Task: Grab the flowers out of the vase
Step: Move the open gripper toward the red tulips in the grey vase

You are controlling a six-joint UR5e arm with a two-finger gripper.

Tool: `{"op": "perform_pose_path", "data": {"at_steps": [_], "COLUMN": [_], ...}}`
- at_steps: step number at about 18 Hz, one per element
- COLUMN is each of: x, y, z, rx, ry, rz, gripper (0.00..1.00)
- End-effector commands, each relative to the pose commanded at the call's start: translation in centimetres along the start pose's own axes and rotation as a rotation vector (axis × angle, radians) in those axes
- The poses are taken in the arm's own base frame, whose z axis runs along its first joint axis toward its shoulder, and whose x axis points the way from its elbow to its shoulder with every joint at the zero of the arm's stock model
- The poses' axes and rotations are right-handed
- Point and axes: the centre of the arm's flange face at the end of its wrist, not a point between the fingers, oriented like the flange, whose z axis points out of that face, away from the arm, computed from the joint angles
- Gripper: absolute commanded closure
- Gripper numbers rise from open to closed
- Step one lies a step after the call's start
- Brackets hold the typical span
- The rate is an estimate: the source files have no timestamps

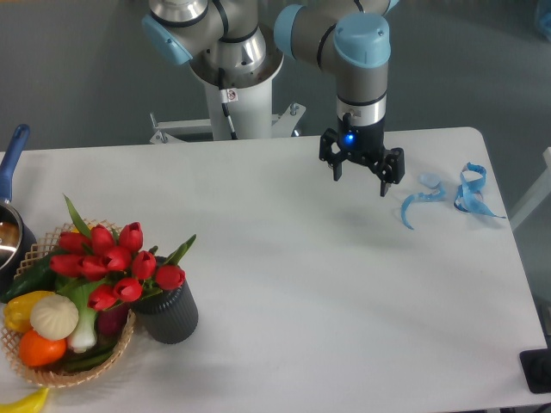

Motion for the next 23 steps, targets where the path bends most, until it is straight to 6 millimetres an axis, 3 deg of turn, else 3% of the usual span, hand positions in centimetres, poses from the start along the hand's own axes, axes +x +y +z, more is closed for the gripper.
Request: {"op": "perform_pose_path", "data": {"at_steps": [3, 5, 9, 18, 23], "x": [0.3, 1.3, 2.4, 3.2, 3.6], "y": [-0.3, -2.1, -3.8, -8.8, -12.6], "z": [-0.2, -0.3, -0.1, -3.4, -2.5], "rx": [0.014, 0.051, 0.316, 0.849, 1.023], "ry": [0.000, 0.006, 0.107, 0.293, 0.425], "rz": [0.000, 0.035, -0.003, -0.056, -0.027], "gripper": [0.00, 0.00, 0.00, 0.00, 0.00]}}
